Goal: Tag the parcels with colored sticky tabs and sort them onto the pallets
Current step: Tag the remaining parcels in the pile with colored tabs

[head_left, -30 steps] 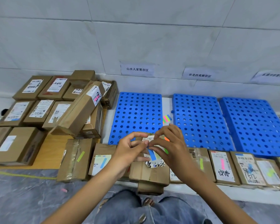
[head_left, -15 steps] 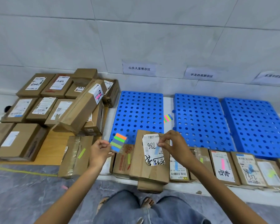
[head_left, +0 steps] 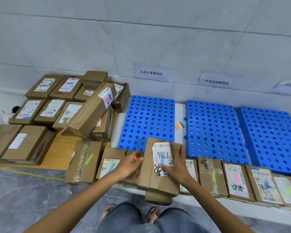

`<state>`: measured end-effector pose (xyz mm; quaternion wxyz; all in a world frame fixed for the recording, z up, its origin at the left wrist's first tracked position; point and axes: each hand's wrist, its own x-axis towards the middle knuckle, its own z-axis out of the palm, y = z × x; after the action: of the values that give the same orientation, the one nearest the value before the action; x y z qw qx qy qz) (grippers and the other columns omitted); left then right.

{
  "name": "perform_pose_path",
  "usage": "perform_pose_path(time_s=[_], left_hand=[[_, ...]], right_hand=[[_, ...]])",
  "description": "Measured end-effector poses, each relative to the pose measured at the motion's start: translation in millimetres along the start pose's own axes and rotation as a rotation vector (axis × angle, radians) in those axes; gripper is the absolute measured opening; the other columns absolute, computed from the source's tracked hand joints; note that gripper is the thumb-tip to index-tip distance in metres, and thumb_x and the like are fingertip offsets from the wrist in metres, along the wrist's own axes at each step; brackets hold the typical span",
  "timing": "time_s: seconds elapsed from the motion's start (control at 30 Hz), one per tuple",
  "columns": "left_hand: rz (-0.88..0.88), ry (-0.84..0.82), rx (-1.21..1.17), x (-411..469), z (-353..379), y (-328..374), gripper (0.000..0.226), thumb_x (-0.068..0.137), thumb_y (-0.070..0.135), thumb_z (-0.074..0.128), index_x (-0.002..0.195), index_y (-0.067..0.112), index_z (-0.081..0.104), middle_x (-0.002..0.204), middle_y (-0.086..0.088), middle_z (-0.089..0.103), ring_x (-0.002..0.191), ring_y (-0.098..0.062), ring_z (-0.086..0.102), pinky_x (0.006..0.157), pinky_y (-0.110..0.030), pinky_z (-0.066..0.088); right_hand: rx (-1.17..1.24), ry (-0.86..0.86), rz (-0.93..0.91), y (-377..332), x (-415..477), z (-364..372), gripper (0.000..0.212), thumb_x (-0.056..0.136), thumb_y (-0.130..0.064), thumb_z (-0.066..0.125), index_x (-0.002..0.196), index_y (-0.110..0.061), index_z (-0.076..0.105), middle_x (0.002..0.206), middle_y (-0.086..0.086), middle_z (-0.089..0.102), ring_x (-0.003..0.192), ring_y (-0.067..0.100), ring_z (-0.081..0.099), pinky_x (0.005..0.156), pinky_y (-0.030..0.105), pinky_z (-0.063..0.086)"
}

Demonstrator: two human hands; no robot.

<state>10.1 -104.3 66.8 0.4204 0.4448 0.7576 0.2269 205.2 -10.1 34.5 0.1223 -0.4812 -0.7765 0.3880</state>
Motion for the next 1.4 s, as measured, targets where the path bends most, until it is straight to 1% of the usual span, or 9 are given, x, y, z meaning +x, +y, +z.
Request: perform_pose_path(time_s=[0.23, 0.37, 0.47, 0.6, 0.7, 0.8, 1.03, 1.27, 1.4], left_hand=[[0.123, 0.103, -0.288, -12.9, 3.2, 24.1, 0.055, 0.088, 0.022, 0.062, 0.138, 0.022, 0.039, 0.125, 0.011, 0.050, 0.112, -0.004, 0.050, 0.086, -0.007, 0.043], [0.322, 0.269, -0.427, -40.3, -59.2, 38.7, 0.056, 0.084, 0.037, 0.064, 0.134, 0.039, 0.040, 0.124, 0.023, 0.045, 0.119, 0.000, 0.047, 0.095, -0.022, 0.047], [0.400, 0.426, -0.480, -72.7, -128.5, 35.9, 0.054, 0.078, 0.051, 0.063, 0.125, 0.055, 0.037, 0.127, 0.026, 0.045, 0.115, 0.010, 0.048, 0.086, -0.009, 0.046], [0.313, 0.633, -0.592, -106.5, -217.8, -9.8, 0.048, 0.088, 0.036, 0.059, 0.131, 0.040, 0.038, 0.120, 0.014, 0.055, 0.100, 0.004, 0.060, 0.072, -0.006, 0.048], [0.223, 0.763, -0.589, -121.9, -270.1, -66.7, 0.047, 0.090, 0.034, 0.058, 0.134, 0.030, 0.041, 0.114, 0.019, 0.055, 0.088, 0.017, 0.058, 0.068, -0.004, 0.045], [0.079, 0.793, -0.527, -128.3, -308.2, -135.1, 0.055, 0.086, 0.037, 0.062, 0.136, 0.024, 0.044, 0.129, 0.005, 0.055, 0.109, -0.003, 0.055, 0.088, -0.020, 0.042], [-0.084, 0.563, -0.359, -83.1, -300.9, -232.1, 0.040, 0.091, 0.017, 0.057, 0.128, 0.002, 0.049, 0.120, -0.011, 0.055, 0.112, -0.026, 0.054, 0.089, -0.027, 0.042], [-0.067, 0.439, -0.302, -61.9, -293.7, -264.9, 0.040, 0.092, 0.003, 0.050, 0.131, 0.006, 0.046, 0.127, -0.009, 0.051, 0.114, -0.014, 0.048, 0.098, -0.022, 0.036], [0.016, 0.448, -0.164, -51.6, -294.8, -275.5, 0.047, 0.092, 0.000, 0.044, 0.138, 0.004, 0.038, 0.133, -0.003, 0.039, 0.121, -0.009, 0.037, 0.102, -0.010, 0.023]], right_hand=[[0.274, 0.048, -0.035, -43.8, -10.1, -37.8, 0.078, 0.087, -0.013, 0.063, 0.143, -0.038, 0.014, 0.156, -0.009, -0.015, 0.132, -0.018, -0.012, 0.101, 0.010, 0.032], [0.321, 0.108, -0.190, -106.4, -4.1, -63.3, 0.076, 0.089, -0.013, 0.061, 0.143, -0.043, 0.018, 0.154, -0.022, -0.005, 0.140, -0.006, 0.002, 0.114, 0.042, 0.028], [0.445, 0.046, -0.337, -174.3, 10.6, -53.9, 0.080, 0.080, -0.030, 0.064, 0.145, -0.042, 0.018, 0.155, -0.017, 0.012, 0.145, 0.011, 0.012, 0.112, 0.054, 0.027], [0.559, -0.137, -0.495, -271.8, 28.2, -1.7, 0.079, 0.085, -0.017, 0.065, 0.147, -0.029, 0.018, 0.158, -0.007, 0.007, 0.143, 0.003, 0.013, 0.107, 0.021, 0.035], [0.461, -0.222, -0.541, -329.1, 40.7, 64.0, 0.076, 0.088, -0.016, 0.062, 0.147, -0.032, 0.018, 0.158, -0.010, -0.003, 0.140, -0.009, -0.002, 0.112, 0.016, 0.021], [0.386, -0.333, -0.490, -366.6, 54.7, 134.2, 0.071, 0.090, -0.010, 0.058, 0.146, -0.031, 0.019, 0.157, -0.004, -0.010, 0.140, 0.001, -0.012, 0.109, 0.005, 0.012], [0.124, -0.325, -0.275, -356.4, 78.8, 252.5, 0.057, 0.095, -0.014, 0.044, 0.147, -0.017, 0.019, 0.157, 0.011, -0.009, 0.139, 0.021, -0.027, 0.099, 0.002, -0.010], [-0.318, -0.426, -0.196, -337.7, 98.1, 284.6, 0.067, 0.095, -0.036, 0.038, 0.149, -0.025, -0.001, 0.147, 0.017, -0.036, 0.141, 0.030, -0.018, 0.116, 0.034, 0.008], [-0.637, -0.469, -0.222, -337.4, 92.4, 304.8, 0.068, 0.095, -0.011, 0.047, 0.149, -0.022, 0.009, 0.151, 0.011, -0.029, 0.142, 0.038, -0.017, 0.116, 0.040, 0.012]])
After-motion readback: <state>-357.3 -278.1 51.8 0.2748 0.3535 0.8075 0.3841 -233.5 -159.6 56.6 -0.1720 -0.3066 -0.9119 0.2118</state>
